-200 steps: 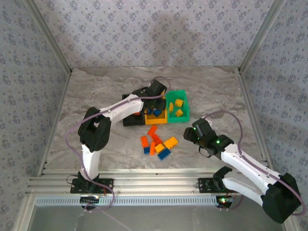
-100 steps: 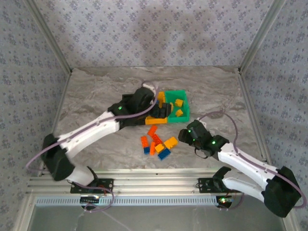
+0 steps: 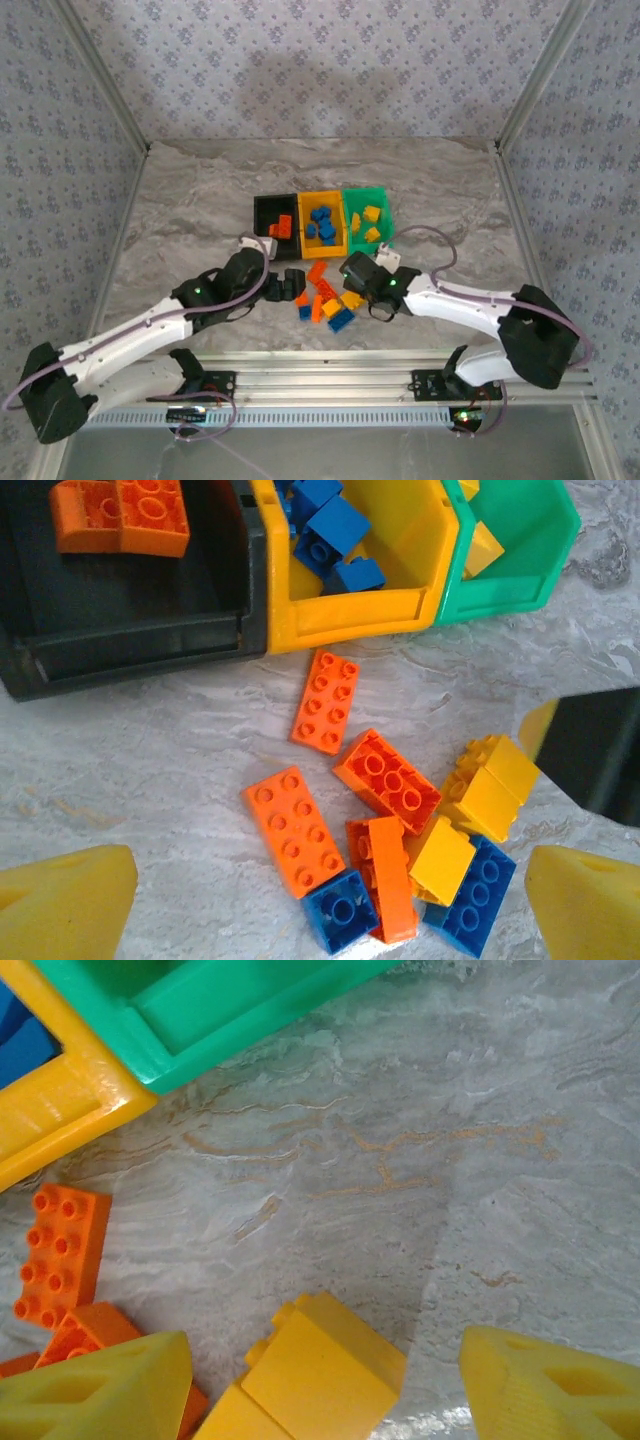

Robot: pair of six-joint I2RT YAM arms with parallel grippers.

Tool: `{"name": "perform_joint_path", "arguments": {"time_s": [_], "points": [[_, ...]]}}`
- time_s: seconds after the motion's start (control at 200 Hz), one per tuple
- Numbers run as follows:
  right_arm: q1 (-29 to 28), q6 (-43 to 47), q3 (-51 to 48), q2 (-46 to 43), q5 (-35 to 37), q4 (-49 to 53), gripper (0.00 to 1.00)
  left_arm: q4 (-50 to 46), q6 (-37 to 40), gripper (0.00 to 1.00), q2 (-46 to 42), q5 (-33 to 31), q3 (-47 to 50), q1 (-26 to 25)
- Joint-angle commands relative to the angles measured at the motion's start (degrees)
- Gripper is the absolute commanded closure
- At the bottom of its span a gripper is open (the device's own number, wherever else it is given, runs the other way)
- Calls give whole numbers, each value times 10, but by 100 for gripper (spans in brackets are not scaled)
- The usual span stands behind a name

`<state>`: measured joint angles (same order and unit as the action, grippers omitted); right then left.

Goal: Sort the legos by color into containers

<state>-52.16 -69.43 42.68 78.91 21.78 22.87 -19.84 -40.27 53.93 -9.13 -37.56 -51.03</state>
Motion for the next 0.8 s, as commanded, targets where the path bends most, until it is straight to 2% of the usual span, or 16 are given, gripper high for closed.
{"name": "perform_joint_path", "arguments": {"time_s": [0.0,0.215,0.39,0.48,0.63,0.795], "points": [[1,-63,26,35,25,38,27,5,-20,0,-37,-21,22,0],[1,-103,39,81,2,30,27,-5,-20,0,-78,-32,55,0],[-13,-145,15,95,-23,18,32,-11,-18,0,-98,-38,69,4],[-21,-163,1,93,-28,18,38,-10,-17,0,-104,-39,74,8],[-22,-177,-29,63,-28,31,52,-9,-19,0,-106,-34,78,14],[-14,-152,-65,-1,-18,56,66,-12,-25,0,-105,-35,79,18]]}}
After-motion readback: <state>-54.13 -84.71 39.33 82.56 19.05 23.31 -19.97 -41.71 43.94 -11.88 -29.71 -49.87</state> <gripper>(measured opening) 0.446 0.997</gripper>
